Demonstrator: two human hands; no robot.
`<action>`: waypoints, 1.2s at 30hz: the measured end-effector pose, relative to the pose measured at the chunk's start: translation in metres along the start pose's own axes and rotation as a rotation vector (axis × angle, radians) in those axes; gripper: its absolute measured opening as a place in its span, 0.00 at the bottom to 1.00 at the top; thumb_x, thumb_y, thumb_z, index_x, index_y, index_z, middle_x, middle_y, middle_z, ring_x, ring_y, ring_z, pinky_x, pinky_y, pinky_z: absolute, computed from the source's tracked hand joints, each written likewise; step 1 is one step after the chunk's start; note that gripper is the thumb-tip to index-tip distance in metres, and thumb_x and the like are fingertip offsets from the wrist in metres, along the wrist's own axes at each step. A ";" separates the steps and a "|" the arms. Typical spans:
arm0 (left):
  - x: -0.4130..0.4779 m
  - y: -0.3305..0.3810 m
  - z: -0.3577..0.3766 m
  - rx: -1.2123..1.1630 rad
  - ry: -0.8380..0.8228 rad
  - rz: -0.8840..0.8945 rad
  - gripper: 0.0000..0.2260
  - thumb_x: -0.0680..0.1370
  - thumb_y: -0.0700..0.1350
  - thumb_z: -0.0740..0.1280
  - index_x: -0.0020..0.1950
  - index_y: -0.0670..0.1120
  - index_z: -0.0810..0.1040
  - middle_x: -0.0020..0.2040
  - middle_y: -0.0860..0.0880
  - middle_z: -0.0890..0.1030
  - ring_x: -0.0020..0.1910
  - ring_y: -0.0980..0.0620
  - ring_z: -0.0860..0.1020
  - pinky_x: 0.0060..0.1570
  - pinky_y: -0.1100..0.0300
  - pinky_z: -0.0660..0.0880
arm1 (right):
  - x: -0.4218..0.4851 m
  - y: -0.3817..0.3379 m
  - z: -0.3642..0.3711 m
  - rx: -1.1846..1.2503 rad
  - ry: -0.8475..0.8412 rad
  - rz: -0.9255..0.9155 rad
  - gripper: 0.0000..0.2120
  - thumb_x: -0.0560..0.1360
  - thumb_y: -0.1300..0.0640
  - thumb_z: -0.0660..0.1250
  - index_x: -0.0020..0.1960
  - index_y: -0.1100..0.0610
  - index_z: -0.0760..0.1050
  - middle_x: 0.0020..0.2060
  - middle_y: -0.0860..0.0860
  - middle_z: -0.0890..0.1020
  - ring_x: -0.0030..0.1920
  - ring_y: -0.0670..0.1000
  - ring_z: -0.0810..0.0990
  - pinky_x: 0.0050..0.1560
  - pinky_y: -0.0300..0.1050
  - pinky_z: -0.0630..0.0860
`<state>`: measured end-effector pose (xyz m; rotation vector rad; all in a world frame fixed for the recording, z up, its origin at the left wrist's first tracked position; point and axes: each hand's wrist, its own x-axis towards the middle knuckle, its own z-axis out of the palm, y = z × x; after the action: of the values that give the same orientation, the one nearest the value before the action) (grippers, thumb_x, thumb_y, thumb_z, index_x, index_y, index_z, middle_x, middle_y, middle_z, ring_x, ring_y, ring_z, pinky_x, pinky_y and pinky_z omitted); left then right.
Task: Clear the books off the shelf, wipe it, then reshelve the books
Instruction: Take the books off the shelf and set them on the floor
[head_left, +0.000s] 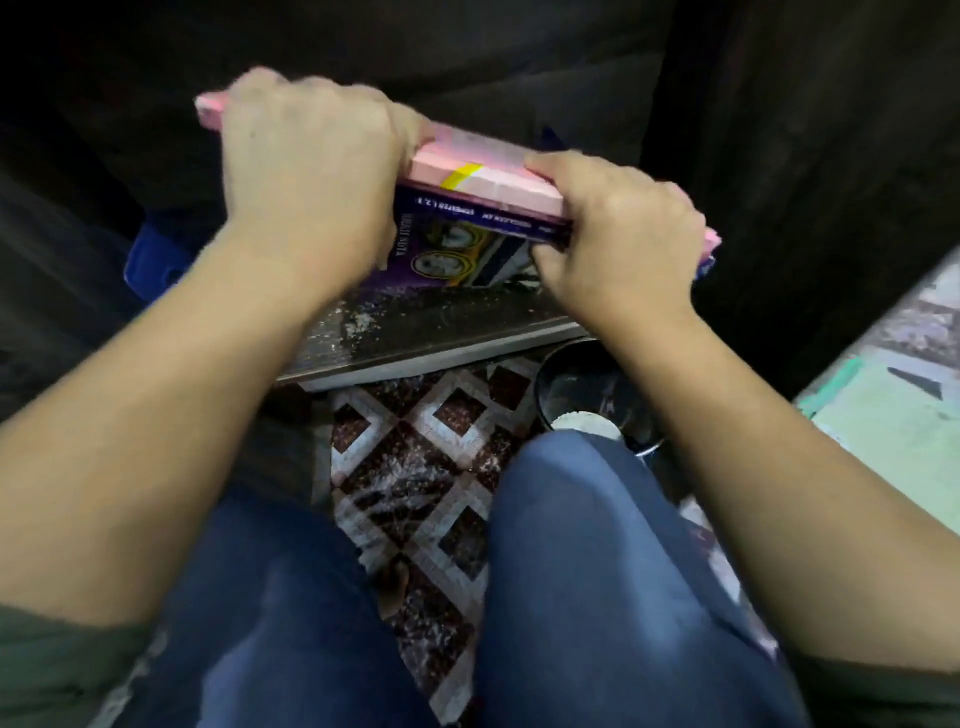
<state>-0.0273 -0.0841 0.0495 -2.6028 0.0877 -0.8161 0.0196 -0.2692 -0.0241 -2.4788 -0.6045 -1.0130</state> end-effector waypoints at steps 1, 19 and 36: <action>0.003 0.009 -0.015 -0.002 -0.028 0.057 0.19 0.70 0.43 0.74 0.61 0.50 0.80 0.46 0.39 0.81 0.46 0.36 0.79 0.46 0.45 0.69 | -0.008 0.004 -0.019 -0.014 -0.045 0.028 0.24 0.65 0.50 0.69 0.61 0.49 0.76 0.51 0.50 0.83 0.51 0.57 0.80 0.48 0.50 0.73; 0.006 0.268 -0.052 -0.348 -0.492 0.670 0.17 0.71 0.53 0.70 0.59 0.58 0.77 0.50 0.50 0.81 0.52 0.42 0.79 0.42 0.54 0.71 | -0.171 0.147 -0.157 -0.329 -0.483 0.477 0.13 0.72 0.51 0.70 0.55 0.49 0.74 0.42 0.51 0.80 0.46 0.60 0.80 0.37 0.46 0.64; 0.076 0.452 -0.038 -0.631 -0.207 0.607 0.10 0.74 0.48 0.68 0.55 0.53 0.78 0.47 0.46 0.79 0.48 0.39 0.78 0.39 0.53 0.67 | -0.181 0.333 -0.190 -0.708 -0.157 0.506 0.08 0.69 0.59 0.72 0.47 0.50 0.79 0.40 0.50 0.83 0.43 0.58 0.81 0.48 0.54 0.69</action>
<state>0.0417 -0.5246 -0.0624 -2.9212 1.1741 -0.3187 -0.0277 -0.6849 -0.0944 -3.0834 0.4246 -0.9294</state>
